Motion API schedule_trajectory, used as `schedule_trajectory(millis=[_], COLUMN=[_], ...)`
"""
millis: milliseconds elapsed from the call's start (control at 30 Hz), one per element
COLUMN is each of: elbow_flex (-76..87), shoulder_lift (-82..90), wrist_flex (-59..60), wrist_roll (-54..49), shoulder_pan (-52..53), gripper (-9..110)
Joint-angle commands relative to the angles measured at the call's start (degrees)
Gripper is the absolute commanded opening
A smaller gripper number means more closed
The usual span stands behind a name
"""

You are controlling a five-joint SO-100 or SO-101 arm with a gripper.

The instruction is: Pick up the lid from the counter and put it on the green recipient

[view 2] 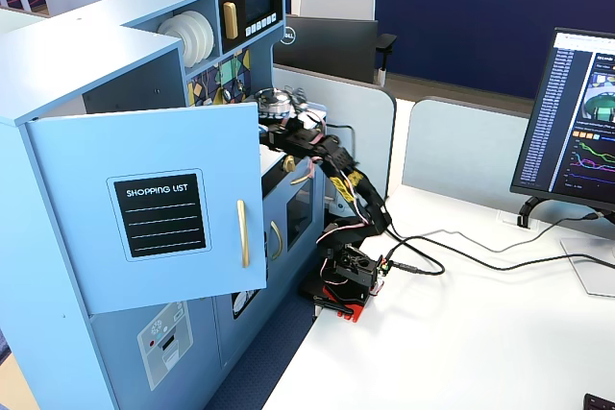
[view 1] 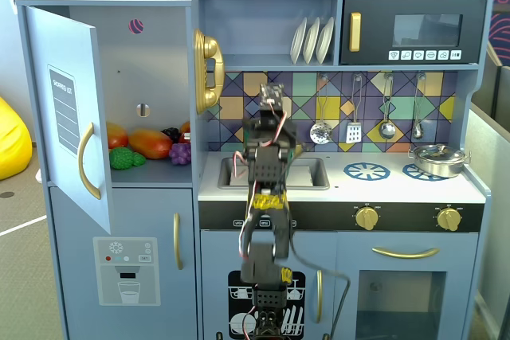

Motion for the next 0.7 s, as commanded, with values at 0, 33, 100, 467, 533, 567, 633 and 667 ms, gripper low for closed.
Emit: schedule_trajectory(millis=[0, 33, 100, 467, 533, 567, 633, 667], elbow_flex=[7.6, 10.5, 17.3, 63.1, 68.2, 70.2, 73.2, 73.2], shoulder_lift=[10.3, 11.9, 14.9, 22.0, 23.4, 24.2, 26.1, 27.0], wrist_flex=[9.1, 10.7, 13.2, 7.8, 8.0, 8.4, 9.9, 13.0], wrist_roll=[1.3, 1.7, 2.0, 4.2, 4.9, 5.5, 7.5, 8.4], shoulder_pan=[2.4, 1.8, 0.4, -3.8, -5.3, -6.0, -7.0, -7.6], gripper=[37, 35, 29, 0, 0, 0, 0, 0])
